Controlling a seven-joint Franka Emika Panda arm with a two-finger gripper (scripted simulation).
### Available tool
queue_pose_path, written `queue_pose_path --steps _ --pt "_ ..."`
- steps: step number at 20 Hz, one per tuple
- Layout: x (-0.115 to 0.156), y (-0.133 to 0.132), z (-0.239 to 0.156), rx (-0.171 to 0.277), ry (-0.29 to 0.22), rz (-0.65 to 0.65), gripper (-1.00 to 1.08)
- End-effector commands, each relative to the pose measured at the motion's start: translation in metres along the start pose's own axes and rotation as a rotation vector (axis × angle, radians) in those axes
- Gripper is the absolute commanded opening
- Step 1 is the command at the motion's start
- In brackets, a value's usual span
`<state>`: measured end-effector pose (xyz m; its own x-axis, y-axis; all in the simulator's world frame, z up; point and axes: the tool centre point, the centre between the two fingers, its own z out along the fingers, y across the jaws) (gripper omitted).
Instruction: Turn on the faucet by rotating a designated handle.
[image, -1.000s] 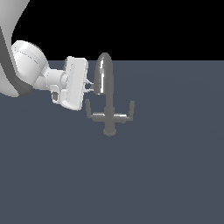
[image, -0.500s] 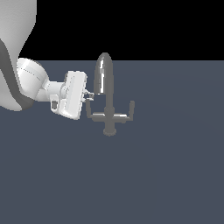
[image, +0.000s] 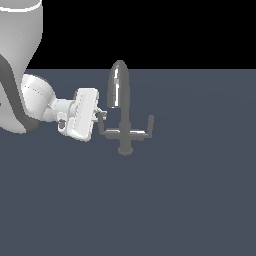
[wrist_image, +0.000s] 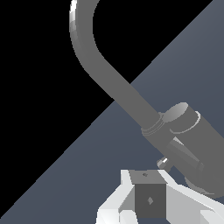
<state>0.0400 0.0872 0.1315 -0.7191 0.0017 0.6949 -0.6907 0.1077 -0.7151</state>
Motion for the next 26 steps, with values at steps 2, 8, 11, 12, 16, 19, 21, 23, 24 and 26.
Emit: queue_pose_path --steps 2,8,11,12,16,19,21,23,24,26 --pt "-0.001 0.001 0.000 0.001 0.000 -0.007 -1.00" --pt "0.006 0.004 0.000 0.001 0.000 -0.006 -1.00" --pt "0.013 0.007 -0.001 0.001 0.000 -0.006 -1.00" --pt "0.015 0.008 -0.001 0.001 0.000 -0.006 -1.00" --pt "0.024 0.012 -0.001 0.001 0.000 -0.006 -1.00" --pt "0.032 0.015 -0.002 0.001 0.000 -0.006 -1.00" --pt "0.036 0.018 -0.002 0.001 0.000 -0.007 -1.00" --pt "0.041 0.020 -0.003 0.001 0.000 -0.007 -1.00" --pt "0.041 0.020 -0.003 0.001 0.000 -0.007 -1.00" --pt "0.037 0.024 -0.002 0.000 -0.005 -0.008 -1.00"
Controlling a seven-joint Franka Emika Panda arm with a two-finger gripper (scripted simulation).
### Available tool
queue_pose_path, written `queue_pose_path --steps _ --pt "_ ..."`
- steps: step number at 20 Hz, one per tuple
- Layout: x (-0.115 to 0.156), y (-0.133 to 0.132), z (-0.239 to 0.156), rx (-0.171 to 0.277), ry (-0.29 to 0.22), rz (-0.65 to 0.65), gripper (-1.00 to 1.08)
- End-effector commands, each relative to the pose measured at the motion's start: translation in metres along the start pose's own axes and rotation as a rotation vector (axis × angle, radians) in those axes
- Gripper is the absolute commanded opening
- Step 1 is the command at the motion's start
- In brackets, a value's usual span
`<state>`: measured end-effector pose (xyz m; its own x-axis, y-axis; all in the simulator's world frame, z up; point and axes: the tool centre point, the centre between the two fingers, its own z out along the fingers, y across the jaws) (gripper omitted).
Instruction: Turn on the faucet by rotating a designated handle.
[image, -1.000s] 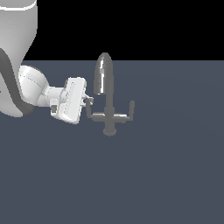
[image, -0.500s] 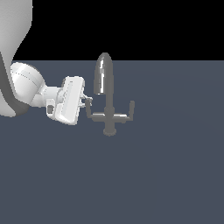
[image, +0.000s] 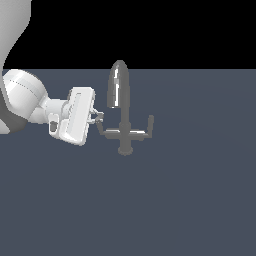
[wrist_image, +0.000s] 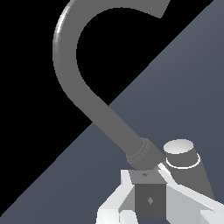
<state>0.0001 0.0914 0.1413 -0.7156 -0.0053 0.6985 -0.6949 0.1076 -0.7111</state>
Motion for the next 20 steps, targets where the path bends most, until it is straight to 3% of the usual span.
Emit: queue_pose_path --steps 1,15,17,20 --pt "0.003 0.006 0.000 0.000 0.002 -0.002 -1.00" --pt "0.026 0.048 -0.001 0.001 0.006 -0.001 -1.00" --pt "0.023 0.034 0.001 -0.004 0.003 0.025 -1.00" --pt "0.017 0.054 0.001 -0.003 0.005 0.017 -1.00"
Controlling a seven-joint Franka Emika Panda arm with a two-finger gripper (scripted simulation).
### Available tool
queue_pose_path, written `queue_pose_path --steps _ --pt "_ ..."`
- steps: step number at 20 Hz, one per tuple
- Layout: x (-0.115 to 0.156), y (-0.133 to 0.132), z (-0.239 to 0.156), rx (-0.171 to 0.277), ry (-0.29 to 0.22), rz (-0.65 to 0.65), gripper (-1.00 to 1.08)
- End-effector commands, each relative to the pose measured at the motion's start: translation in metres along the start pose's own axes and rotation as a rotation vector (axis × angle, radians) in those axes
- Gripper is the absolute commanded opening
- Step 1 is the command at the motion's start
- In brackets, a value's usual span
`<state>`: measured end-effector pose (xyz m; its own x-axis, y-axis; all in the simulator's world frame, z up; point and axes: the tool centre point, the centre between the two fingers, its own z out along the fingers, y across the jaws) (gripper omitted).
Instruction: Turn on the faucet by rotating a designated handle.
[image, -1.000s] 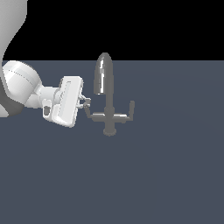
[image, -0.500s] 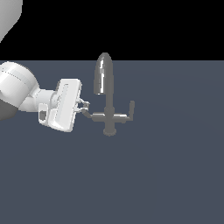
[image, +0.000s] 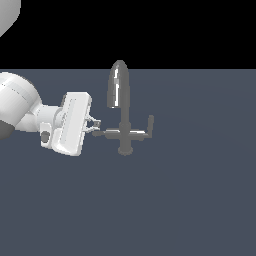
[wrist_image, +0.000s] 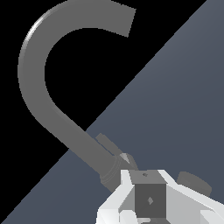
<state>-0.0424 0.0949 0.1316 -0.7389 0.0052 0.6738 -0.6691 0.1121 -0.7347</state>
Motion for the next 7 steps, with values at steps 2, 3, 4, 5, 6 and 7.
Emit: queue_pose_path --steps 2,3,4,5,6,7 --pt "-0.010 0.030 0.001 0.003 -0.002 -0.024 -1.00" --pt "-0.012 0.037 0.002 0.004 -0.001 -0.027 -1.00" --pt "-0.014 0.044 0.002 0.004 -0.001 -0.029 -1.00" --pt "-0.015 0.050 0.002 0.005 -0.001 -0.032 -1.00" --pt "-0.017 0.057 0.002 0.005 0.000 -0.035 -1.00" --pt "-0.017 0.057 0.002 0.005 0.000 -0.035 -1.00"
